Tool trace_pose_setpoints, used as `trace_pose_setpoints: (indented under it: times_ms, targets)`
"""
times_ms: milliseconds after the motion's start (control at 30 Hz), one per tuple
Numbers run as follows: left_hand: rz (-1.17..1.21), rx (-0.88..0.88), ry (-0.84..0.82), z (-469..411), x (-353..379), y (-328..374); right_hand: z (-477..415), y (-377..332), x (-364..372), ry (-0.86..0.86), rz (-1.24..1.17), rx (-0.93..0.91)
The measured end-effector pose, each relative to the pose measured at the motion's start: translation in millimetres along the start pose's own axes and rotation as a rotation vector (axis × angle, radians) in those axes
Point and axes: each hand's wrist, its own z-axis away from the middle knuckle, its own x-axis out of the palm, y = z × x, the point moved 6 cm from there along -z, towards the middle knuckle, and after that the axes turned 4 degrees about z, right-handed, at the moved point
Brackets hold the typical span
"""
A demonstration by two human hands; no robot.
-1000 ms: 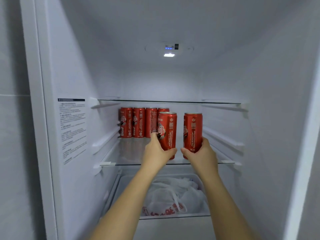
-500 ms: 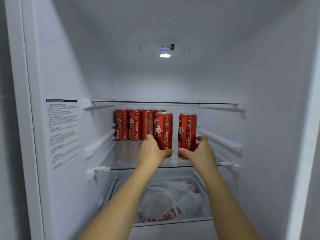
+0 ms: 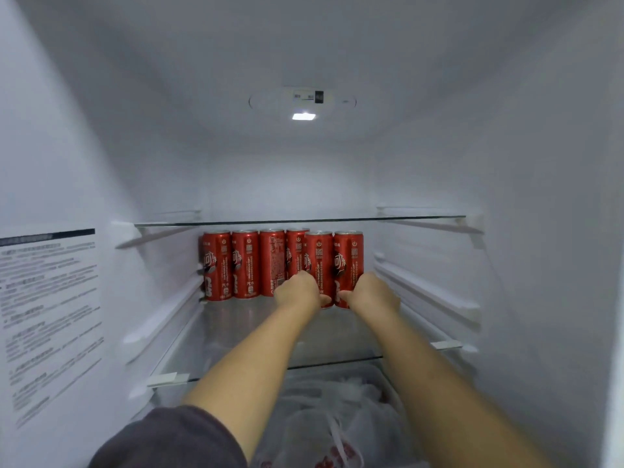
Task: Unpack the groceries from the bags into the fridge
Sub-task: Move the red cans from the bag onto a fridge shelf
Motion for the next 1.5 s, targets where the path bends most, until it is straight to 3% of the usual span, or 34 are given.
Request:
trace_pose_setpoints:
  times_ms: [167,533,800,967,1167,1500]
  targets:
    - [-0.139,0.034,-0.048,-31,6,4,-34,-8,5,-0.083,0.145,-0.049]
    - [-0.304,0.116,-0.026,-59,23,14,-62,-9,18,-0.044,0.206,-0.099]
    - [-0.343,0.28,0.168,-56,25,24,-69,-2,27,0.005,0.132,-0.122]
    - [-0.209,0.463,0.228,-45,28,35,-76,6,30,0.026,-0.189,-0.113]
    - [-0.117,0.456,0.222,-50,32,32,-81,9,28,0.037,-0.295,-0.133]
    - [-0.171,0.412,0.207,-55,38,25,-80,8,28,-0.003,-0.302,-0.19]
